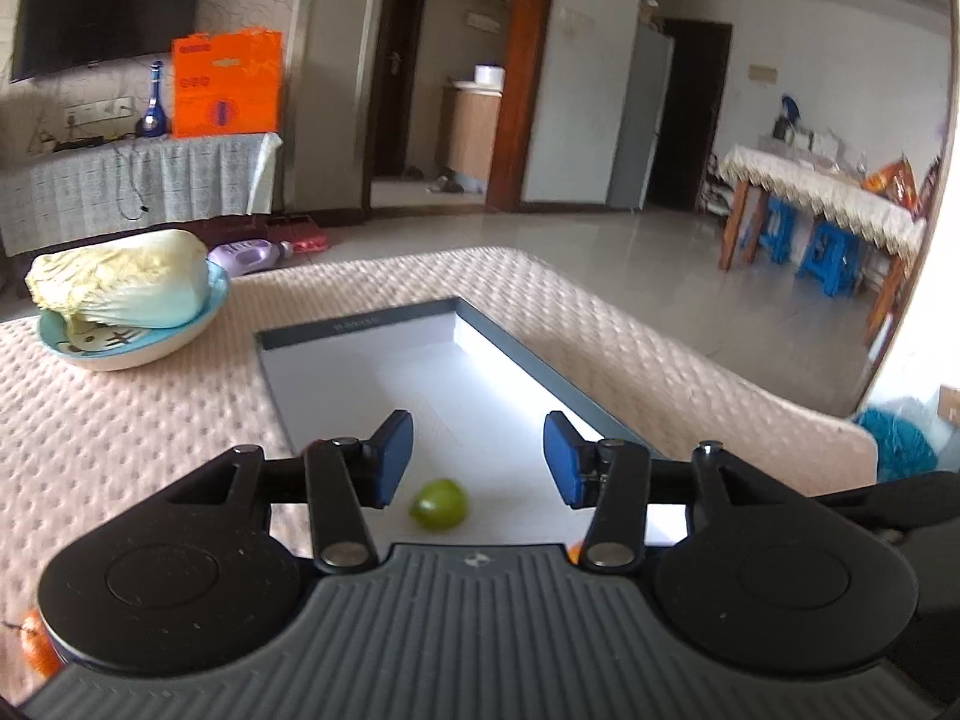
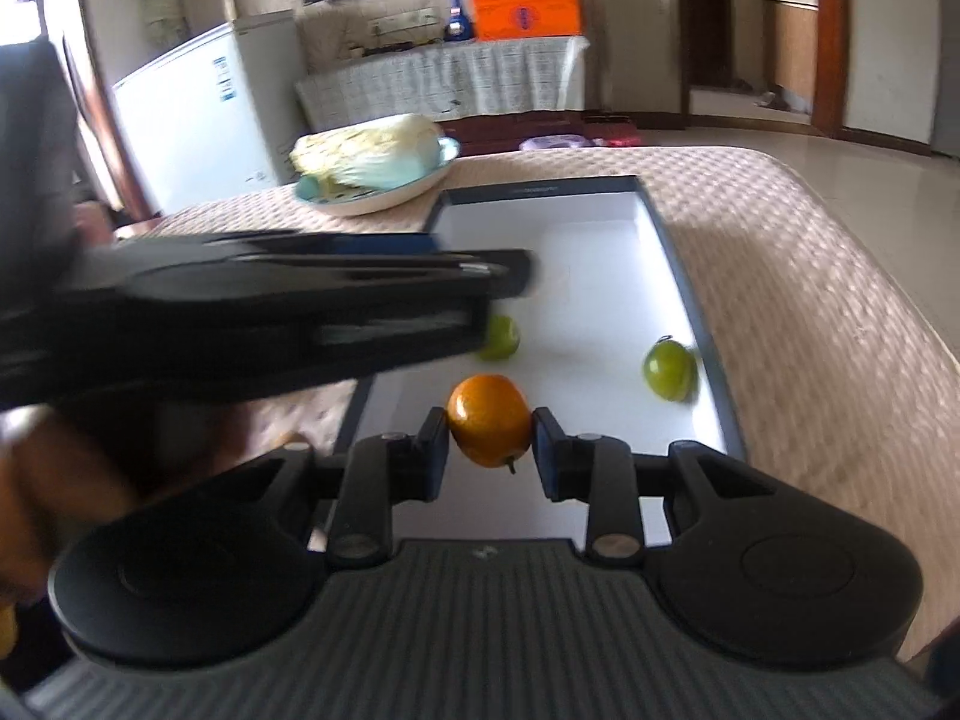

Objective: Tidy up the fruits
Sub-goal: 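Open the left tool to drop the lime while the right tool drops the orange into the box, then move both open tools back down toward the fruits on the quilt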

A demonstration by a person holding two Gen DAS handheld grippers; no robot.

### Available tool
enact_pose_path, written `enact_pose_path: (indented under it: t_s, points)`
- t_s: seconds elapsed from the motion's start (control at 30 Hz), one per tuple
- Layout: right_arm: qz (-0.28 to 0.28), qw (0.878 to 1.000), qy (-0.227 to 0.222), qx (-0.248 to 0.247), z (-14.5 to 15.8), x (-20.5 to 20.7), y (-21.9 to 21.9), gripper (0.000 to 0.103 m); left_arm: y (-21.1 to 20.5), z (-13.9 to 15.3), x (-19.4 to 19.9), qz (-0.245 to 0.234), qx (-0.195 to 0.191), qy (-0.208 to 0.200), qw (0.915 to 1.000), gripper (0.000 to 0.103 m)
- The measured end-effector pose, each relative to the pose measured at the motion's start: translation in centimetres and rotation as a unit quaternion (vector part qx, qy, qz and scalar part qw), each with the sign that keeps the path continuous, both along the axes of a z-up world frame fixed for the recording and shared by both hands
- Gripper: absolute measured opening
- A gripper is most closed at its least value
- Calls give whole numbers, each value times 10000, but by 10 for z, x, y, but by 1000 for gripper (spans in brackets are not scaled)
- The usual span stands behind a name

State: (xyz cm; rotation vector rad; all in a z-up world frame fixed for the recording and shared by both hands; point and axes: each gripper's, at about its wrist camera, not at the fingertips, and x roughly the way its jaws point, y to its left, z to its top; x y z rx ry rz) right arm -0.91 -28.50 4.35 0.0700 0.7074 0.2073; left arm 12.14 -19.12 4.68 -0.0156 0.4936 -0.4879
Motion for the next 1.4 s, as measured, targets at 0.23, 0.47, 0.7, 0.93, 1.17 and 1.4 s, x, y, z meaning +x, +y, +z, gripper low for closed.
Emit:
enact_pose_path:
  t_s: [0.23, 0.47, 0.7, 0.93, 1.17, 1.4]
  points:
    - [-431, 9989, 96, 143, -7, 17, -5, 34, 22, 11, -16, 262, -40, -61, 9996, 55]
    - [-760, 9967, 205, 222, -13, 31, -5, 34, 50, 27, -45, 442, -100, -212, 9987, 60]
    - [-1101, 9931, 406, 50, -23, 37, 3, 44, 72, 38, -71, 575, -65, -298, 9979, 61]
    - [-1161, 9931, 130, 111, -17, 35, 7, 52, 100, 44, -99, 851, -142, -264, 9959, 61]
    - [-1051, 9940, -207, 239, -5, 24, 10, 52, 134, 45, -132, 1329, -75, -224, 9909, 61]
    - [-335, 9965, -662, 396, 9, 9, 18, 52, 184, 31, -151, 2023, 253, 69, 9790, 61]
